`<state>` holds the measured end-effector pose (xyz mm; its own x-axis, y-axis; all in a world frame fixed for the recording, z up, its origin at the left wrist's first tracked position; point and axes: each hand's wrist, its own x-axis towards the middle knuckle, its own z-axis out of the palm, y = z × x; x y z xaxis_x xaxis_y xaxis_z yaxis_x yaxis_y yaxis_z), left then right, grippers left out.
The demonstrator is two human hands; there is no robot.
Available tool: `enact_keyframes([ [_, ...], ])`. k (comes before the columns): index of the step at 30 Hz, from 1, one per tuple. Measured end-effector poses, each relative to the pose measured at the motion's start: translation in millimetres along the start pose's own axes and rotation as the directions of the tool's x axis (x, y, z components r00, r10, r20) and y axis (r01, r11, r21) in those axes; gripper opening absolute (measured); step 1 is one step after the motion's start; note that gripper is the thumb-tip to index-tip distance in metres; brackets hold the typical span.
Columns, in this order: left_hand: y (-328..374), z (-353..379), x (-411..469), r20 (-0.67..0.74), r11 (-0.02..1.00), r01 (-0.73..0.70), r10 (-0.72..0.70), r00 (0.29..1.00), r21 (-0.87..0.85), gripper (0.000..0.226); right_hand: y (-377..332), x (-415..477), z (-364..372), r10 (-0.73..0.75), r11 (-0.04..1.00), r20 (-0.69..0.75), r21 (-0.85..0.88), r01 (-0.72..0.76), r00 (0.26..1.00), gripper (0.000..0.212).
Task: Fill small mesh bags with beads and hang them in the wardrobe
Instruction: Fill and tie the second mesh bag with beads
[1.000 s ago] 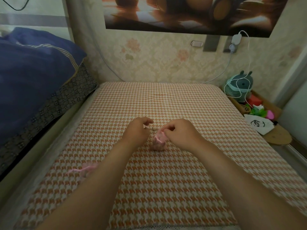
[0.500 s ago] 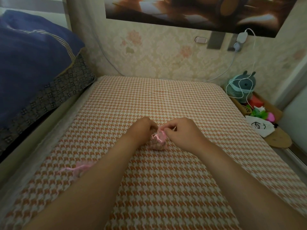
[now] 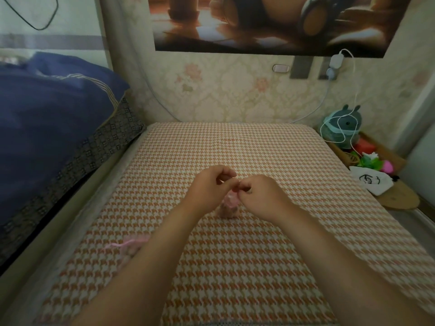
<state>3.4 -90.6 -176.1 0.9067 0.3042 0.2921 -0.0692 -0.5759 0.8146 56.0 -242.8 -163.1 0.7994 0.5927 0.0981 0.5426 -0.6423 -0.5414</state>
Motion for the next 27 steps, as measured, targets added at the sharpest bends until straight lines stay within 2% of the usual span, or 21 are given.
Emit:
enact_keyframes([
  [5,9.3,-6.2,-14.3,-0.001,0.996,0.019,-0.019,1.000,0.082,0.014,1.9,-5.4,-4.1,-0.001,1.000,0.005,-0.013,0.001,1.000,0.026],
  [11,8.9,-9.5,-19.1,0.083,0.963,-0.037,0.016,0.996,0.266,0.004,1.3,-6.8,-4.3,-0.031,0.998,-0.002,0.049,0.031,1.000,0.026],
  [16,8.3,-5.6,-17.4,0.112,0.958,0.014,-0.048,0.993,0.285,0.009,3.2,-4.1,-0.6,-0.031,0.998,0.004,0.056,0.031,1.000,0.027],
  [22,6.0,-15.1,-10.5,0.118,0.938,0.085,-0.131,0.984,0.336,0.014,12.5,4.3,1.1,-0.004,0.987,-0.097,0.158,0.019,0.995,0.024],
  [27,1.4,-24.8,-4.3,0.121,0.935,0.100,-0.149,0.981,0.340,0.018,24.3,13.5,15.0,0.044,0.997,-0.051,0.060,-0.041,0.998,0.029],
])
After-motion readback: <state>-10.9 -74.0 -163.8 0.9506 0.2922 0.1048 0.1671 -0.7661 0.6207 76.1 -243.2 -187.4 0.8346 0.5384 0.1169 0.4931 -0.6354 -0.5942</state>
